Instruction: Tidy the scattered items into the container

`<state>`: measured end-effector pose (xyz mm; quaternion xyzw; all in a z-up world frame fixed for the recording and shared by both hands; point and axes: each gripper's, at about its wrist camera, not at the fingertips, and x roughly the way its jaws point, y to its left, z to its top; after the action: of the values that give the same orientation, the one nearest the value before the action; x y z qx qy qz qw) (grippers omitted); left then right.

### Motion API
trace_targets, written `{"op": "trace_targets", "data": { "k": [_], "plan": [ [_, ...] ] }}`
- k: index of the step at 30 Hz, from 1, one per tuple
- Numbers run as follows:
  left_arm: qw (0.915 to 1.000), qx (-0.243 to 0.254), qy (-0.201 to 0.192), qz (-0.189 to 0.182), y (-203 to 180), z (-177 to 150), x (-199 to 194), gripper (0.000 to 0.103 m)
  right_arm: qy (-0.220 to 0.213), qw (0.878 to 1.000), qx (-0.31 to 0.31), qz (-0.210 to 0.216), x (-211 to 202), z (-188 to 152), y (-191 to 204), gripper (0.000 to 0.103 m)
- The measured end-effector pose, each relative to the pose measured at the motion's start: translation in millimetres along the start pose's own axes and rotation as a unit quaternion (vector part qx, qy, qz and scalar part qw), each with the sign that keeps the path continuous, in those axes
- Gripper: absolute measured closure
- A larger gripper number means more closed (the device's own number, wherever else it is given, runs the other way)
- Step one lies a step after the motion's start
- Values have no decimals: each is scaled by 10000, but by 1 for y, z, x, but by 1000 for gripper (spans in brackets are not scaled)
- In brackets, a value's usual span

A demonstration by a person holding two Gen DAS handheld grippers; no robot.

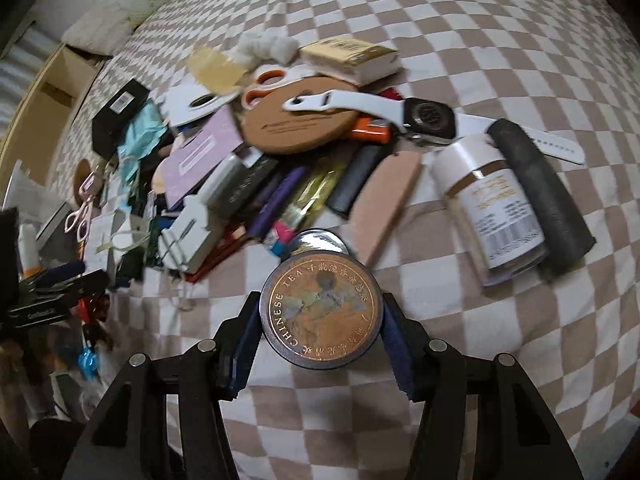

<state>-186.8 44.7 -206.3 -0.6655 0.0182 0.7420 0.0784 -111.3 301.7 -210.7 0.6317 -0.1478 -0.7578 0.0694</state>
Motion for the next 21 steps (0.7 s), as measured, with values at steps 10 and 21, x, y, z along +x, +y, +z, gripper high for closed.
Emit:
{"op": "trace_targets", "data": {
  "k": [10, 21],
  "plan": [
    [9987, -18, 402, -306, -10, 6, 22, 33, 225, 9986, -12, 477, 5, -5, 13, 45],
    [9979, 103, 622, 172, 0, 4, 35, 63, 312, 9966, -183, 735, 3, -10, 32, 45]
  ]
}}
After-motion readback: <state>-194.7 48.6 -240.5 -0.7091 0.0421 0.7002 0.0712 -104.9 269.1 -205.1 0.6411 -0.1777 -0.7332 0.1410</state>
